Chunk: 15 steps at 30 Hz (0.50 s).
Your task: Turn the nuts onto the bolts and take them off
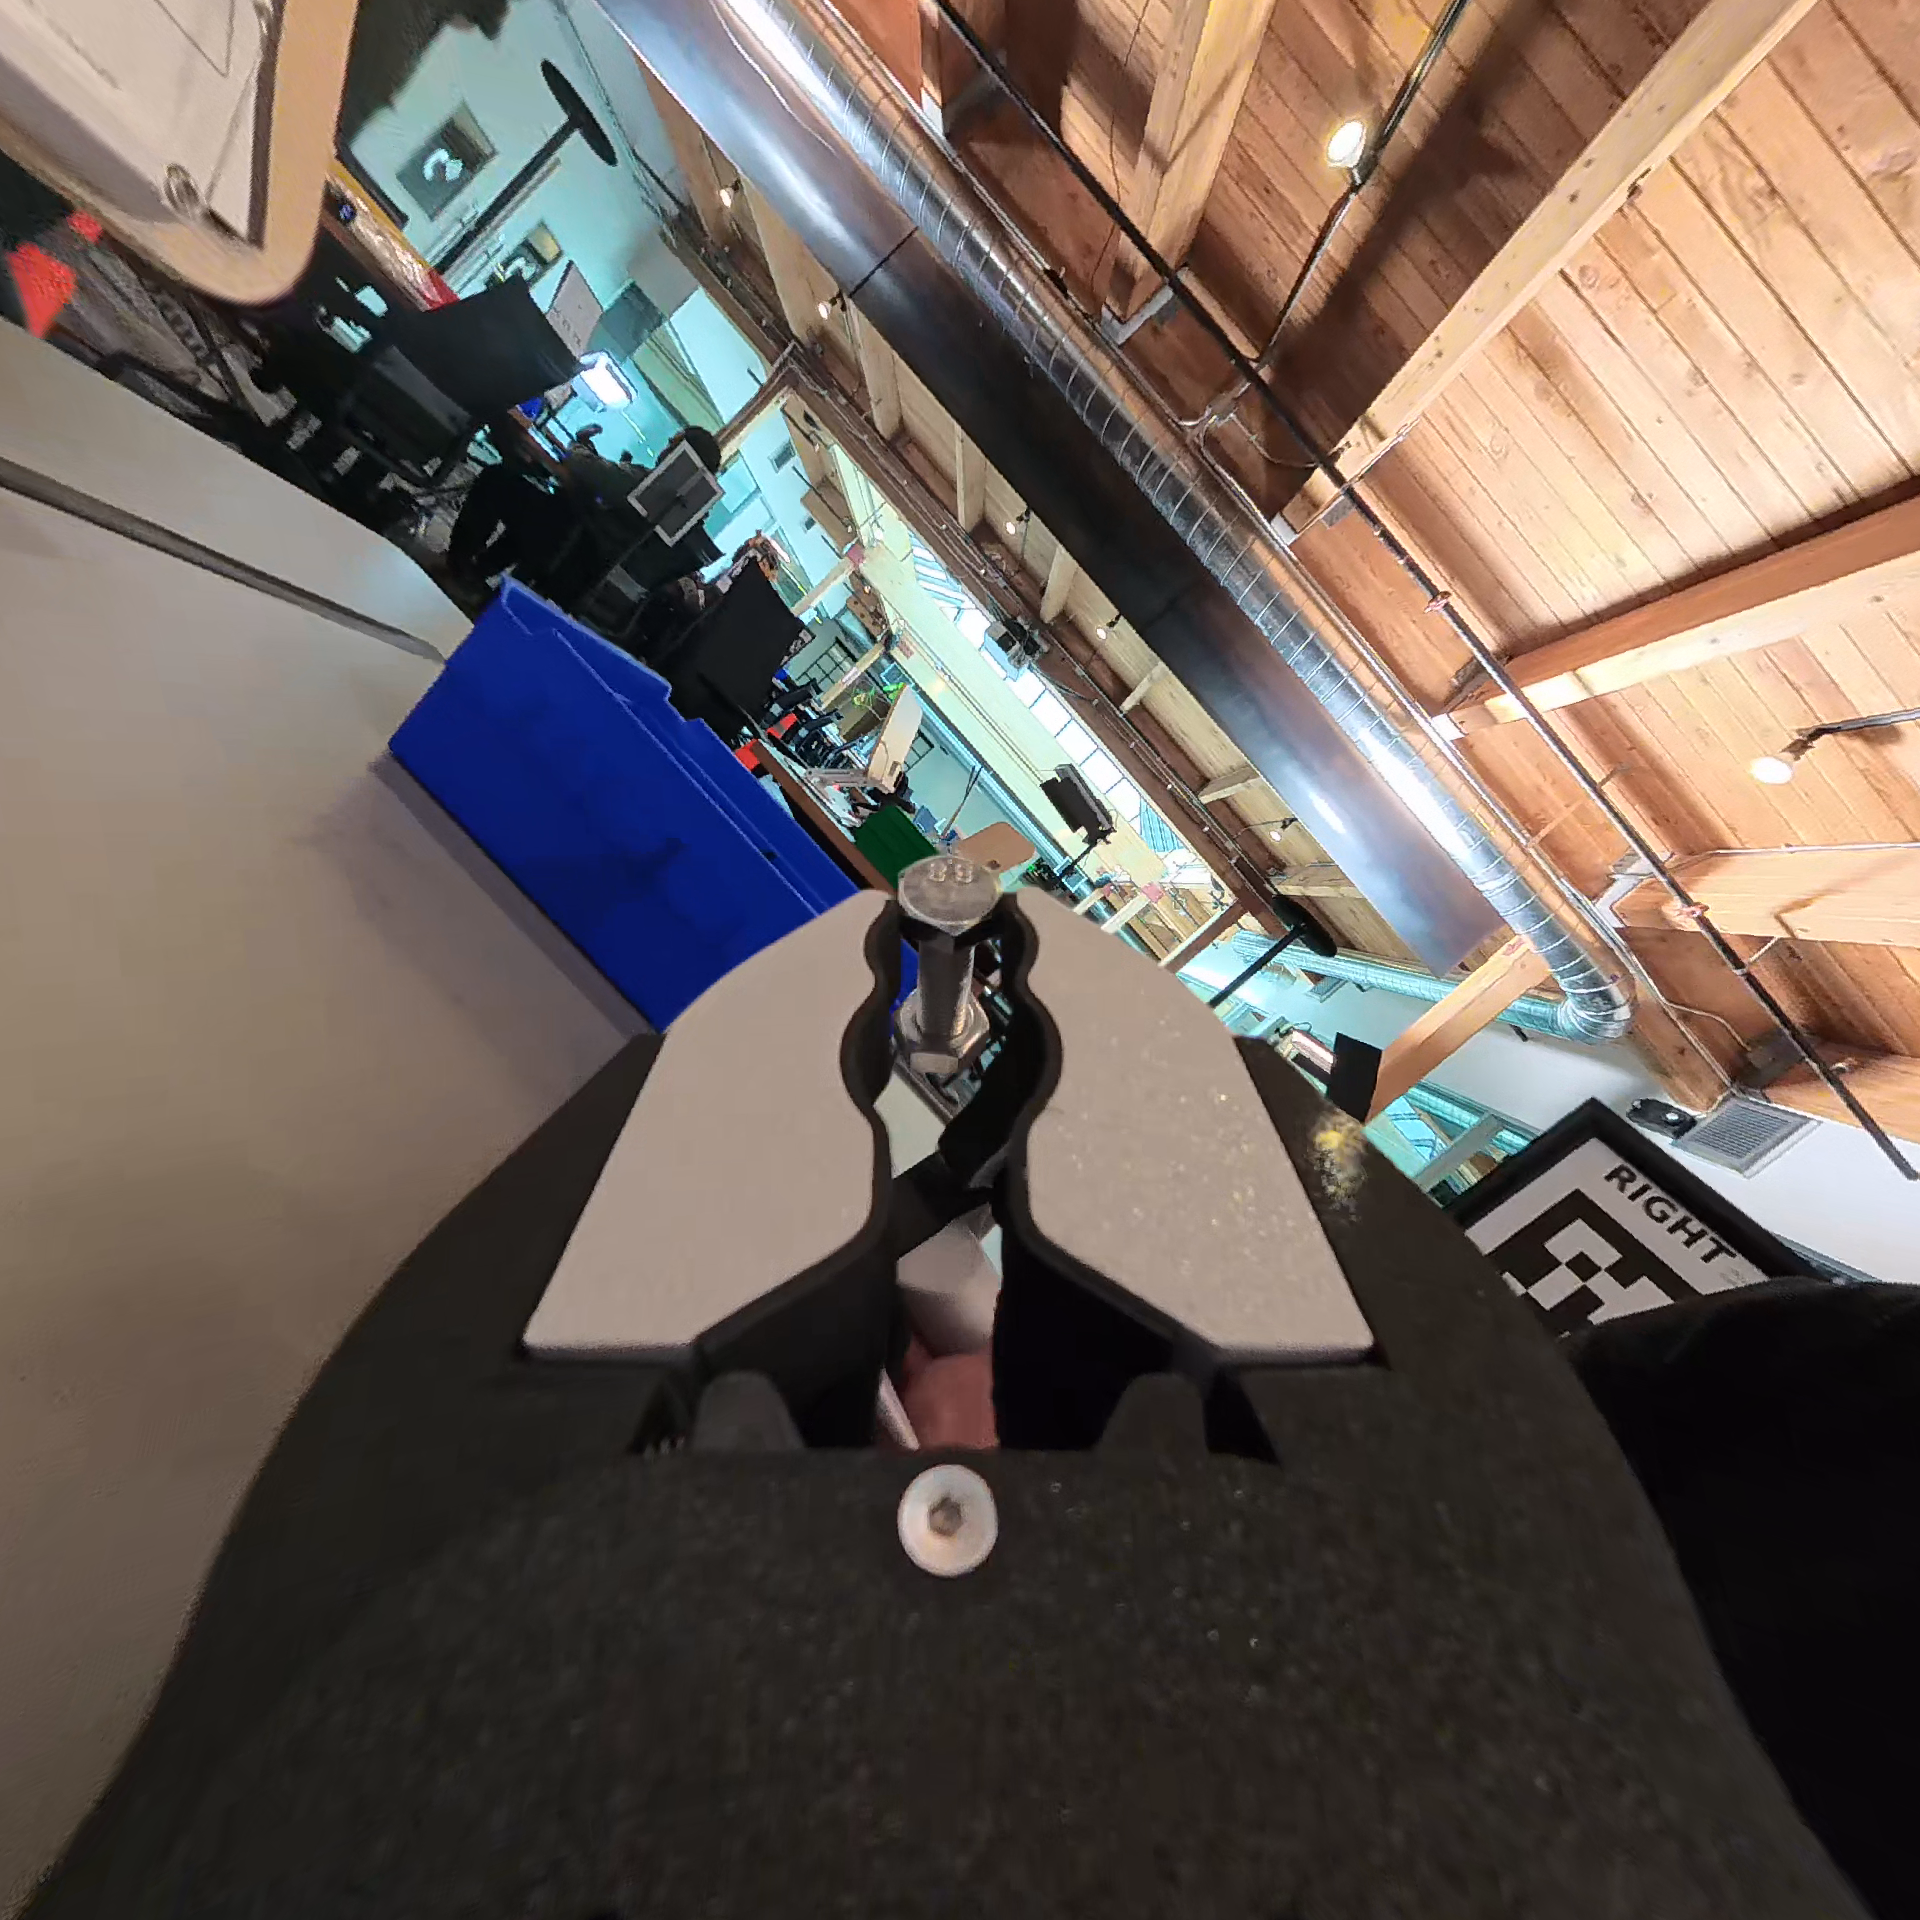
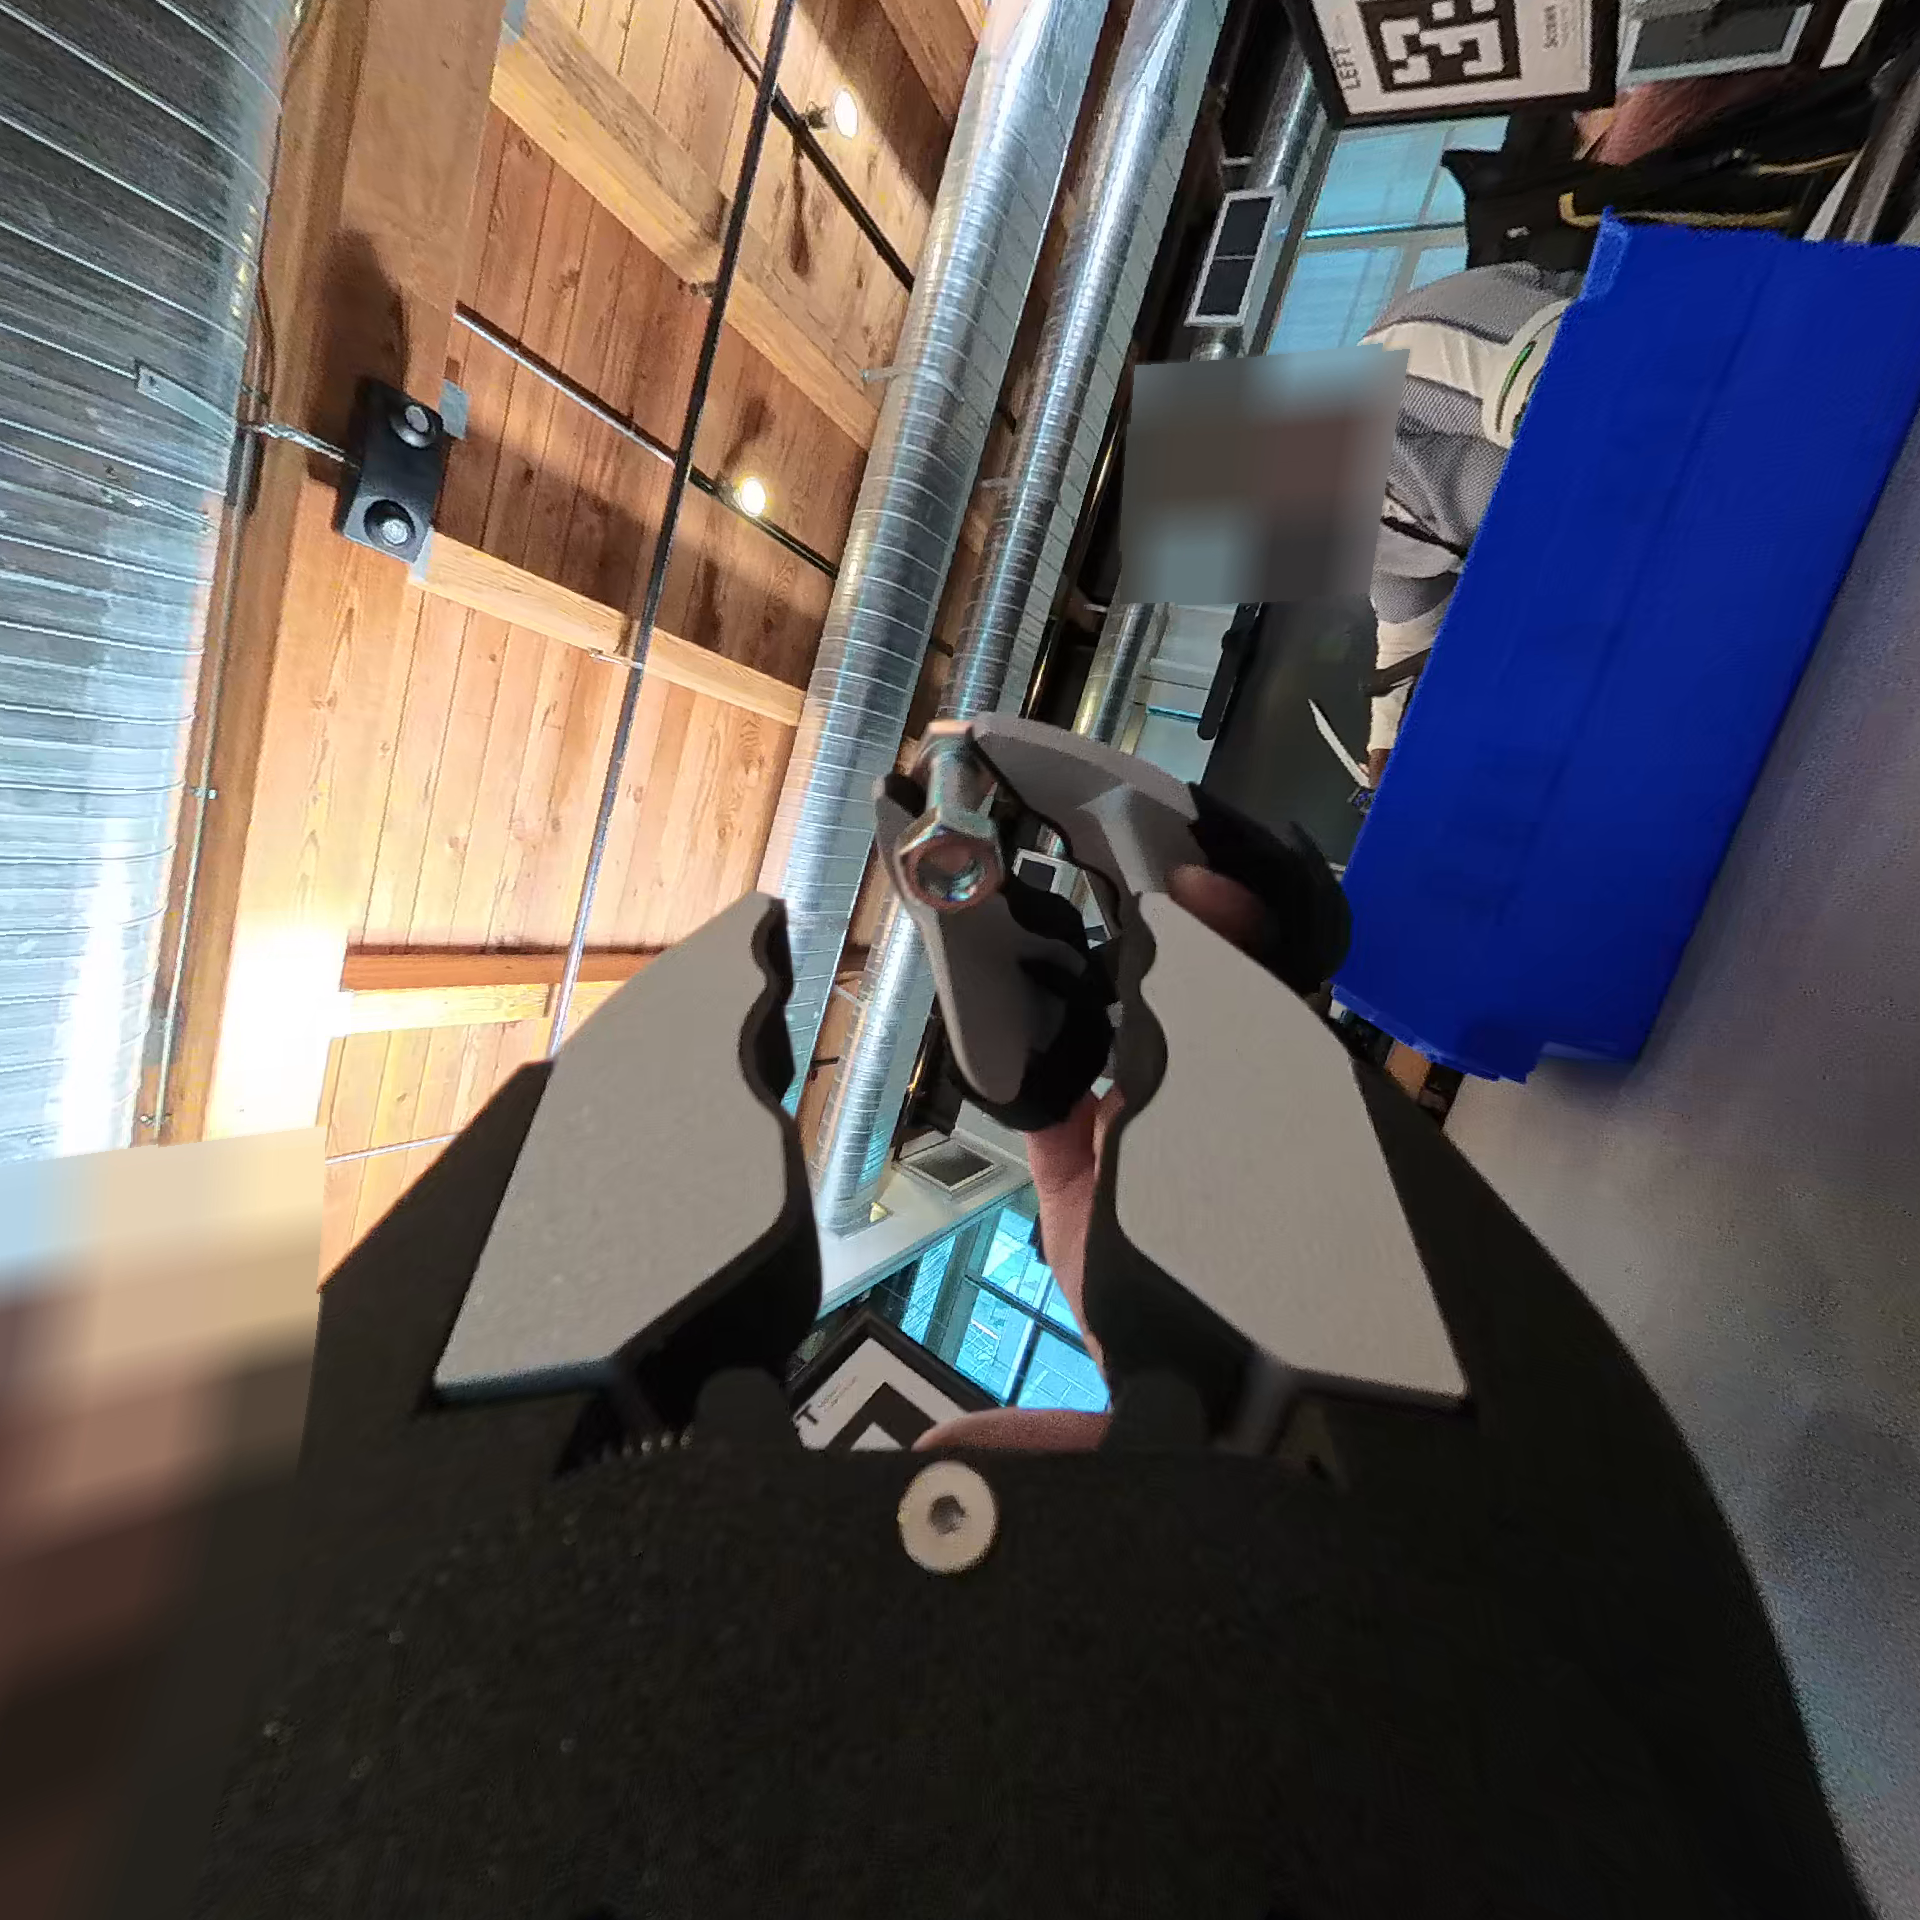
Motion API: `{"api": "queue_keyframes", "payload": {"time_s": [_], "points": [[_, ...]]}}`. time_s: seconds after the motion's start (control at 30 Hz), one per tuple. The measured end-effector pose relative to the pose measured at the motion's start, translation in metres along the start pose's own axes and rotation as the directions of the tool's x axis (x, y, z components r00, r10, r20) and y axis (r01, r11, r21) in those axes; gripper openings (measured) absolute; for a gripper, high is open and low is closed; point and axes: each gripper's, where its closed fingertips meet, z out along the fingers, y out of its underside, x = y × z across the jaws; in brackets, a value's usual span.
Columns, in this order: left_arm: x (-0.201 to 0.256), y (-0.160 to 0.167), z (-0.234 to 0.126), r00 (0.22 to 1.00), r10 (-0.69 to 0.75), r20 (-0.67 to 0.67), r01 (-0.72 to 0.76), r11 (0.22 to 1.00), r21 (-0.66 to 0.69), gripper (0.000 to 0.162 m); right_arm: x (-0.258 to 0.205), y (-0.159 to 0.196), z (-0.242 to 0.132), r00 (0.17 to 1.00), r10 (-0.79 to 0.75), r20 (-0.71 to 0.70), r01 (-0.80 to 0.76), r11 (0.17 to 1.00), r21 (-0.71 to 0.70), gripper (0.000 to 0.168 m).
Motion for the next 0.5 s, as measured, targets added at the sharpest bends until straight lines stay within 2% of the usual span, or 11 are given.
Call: {"api": "queue_keyframes", "payload": {"time_s": [0.23, 0.3, 0.5], "points": [[-0.001, 0.008, 0.006, 1.0, 0.017, 0.016, -0.016, 1.0, -0.021, 0.016, 0.005, -0.01, -0.007, 1.0, -0.013, -0.02, 0.013, 0.999, 0.04, 0.036], [-0.003, 0.008, 0.005, 1.0, 0.019, 0.025, -0.018, 0.999, -0.027, 0.016, 0.002, -0.01, -0.007, 1.0, -0.028, -0.011, 0.028, 0.999, 0.037, 0.017], [-0.002, 0.009, 0.006, 1.0, 0.02, 0.022, -0.019, 0.999, -0.026, 0.017, 0.001, -0.01, -0.008, 0.996, -0.085, -0.018, 0.086, 0.996, 0.029, 0.016]]}}
